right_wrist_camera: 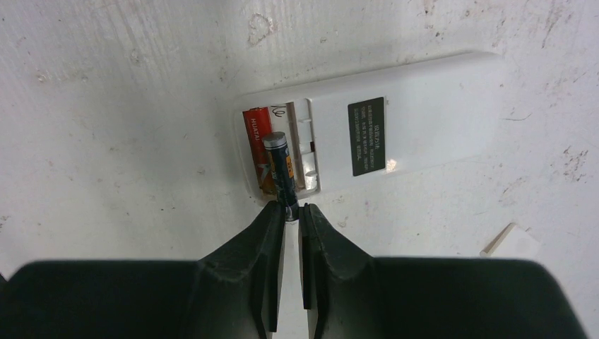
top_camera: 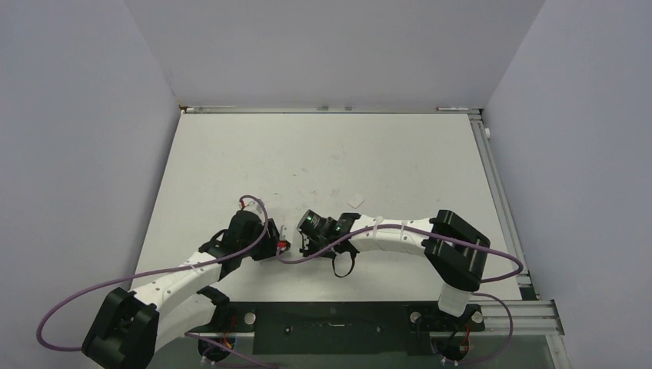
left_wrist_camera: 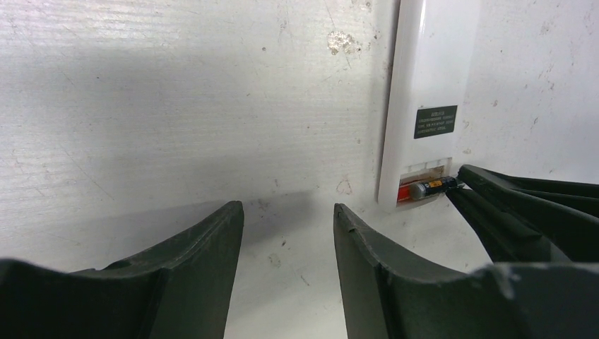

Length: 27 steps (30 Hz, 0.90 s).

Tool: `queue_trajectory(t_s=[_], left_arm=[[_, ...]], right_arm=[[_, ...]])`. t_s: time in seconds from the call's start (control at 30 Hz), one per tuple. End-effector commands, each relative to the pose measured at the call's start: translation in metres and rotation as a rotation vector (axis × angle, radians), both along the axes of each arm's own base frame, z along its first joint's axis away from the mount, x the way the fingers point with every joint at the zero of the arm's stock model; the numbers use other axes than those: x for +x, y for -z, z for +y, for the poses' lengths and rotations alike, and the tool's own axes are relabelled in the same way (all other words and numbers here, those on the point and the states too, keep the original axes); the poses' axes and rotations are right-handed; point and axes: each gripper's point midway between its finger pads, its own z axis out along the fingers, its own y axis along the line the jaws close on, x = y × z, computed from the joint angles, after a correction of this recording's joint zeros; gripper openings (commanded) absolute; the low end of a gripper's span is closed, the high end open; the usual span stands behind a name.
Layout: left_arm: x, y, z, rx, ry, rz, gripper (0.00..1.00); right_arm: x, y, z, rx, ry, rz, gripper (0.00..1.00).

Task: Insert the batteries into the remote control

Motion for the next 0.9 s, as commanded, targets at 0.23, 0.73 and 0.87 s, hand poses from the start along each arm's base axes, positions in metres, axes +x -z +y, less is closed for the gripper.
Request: queue_trajectory(t_s=[0.23,0.73,0.87], left_arm=[[0.0005,-0.0038,-0.0014,-0.026,0.003,-0.015,0.47],[0.0010,-0.0035,-0.0041,-0.035,0.008,-0.010,0.47],[0.0011,-0.0030,-0.0053,-0.038,0.014,-0.006,0.47]], right_arm=[[0.0102,-0.0126,0.0079,0.011,0.041,-0.049,0.13],[0.0064,-0.0092,0.0102,0.010,0.036,-0.029,0.20],[0.0065,-0.0121,0.0129,0.025,0.033,-0.032,0.22]])
